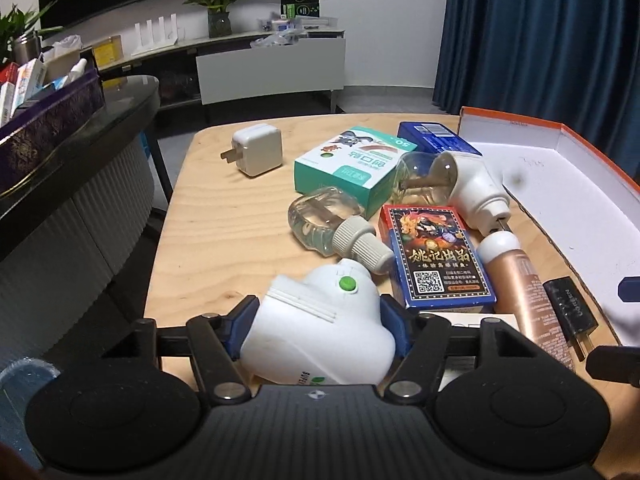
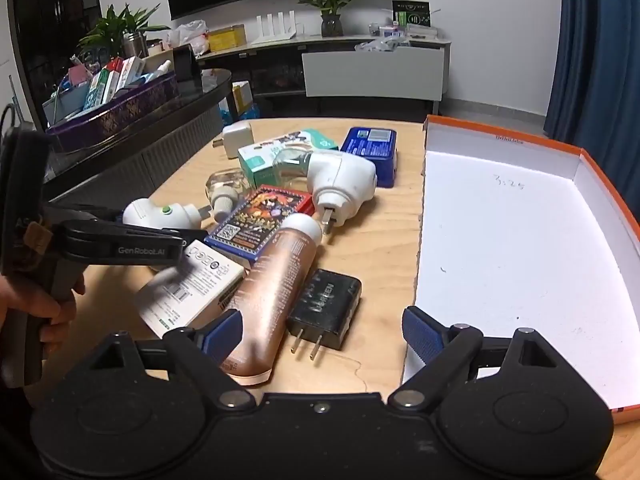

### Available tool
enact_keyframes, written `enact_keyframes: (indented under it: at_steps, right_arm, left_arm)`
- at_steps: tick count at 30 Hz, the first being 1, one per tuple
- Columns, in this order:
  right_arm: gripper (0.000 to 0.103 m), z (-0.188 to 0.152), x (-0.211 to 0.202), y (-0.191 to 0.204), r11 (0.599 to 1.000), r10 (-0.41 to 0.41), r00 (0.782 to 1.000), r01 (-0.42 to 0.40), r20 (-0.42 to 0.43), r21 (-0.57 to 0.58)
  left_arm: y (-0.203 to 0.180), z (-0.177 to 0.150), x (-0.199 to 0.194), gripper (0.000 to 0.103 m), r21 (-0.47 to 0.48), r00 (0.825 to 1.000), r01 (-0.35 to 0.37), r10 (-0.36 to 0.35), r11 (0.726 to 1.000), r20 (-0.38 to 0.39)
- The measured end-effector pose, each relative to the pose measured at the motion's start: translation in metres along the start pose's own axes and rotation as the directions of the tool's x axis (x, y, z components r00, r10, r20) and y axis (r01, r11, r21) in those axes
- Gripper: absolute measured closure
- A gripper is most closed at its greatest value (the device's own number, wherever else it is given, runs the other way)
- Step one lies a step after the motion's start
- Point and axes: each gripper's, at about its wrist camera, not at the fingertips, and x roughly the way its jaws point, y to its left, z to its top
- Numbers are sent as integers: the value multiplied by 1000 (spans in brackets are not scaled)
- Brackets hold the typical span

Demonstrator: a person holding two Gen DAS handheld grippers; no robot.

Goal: Organize rigid objects
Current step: 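Grasp the white diffuser with the left tool while the right tool grasps the black charger, then carry the diffuser and charger over the white box with both tools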

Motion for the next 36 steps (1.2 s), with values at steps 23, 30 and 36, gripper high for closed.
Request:
enact_keyframes:
  at_steps: [23,30,36]
  right_arm:
    - [54,16,39,-1,988,-83,996,79,-26,-132]
    - [60,14,31,-9,996,-42,999,43,21,-82]
    - [60,26,-2,-22,998,-38,994,43,98,-41]
  left_arm:
    - [6,3,-36,38,-113,994,24,-12,993,110]
    - [-4,2,-51,38,-128,990,53,-35,990,135]
    - [-22,5,-67,42,-127,985,36,-14,991,172]
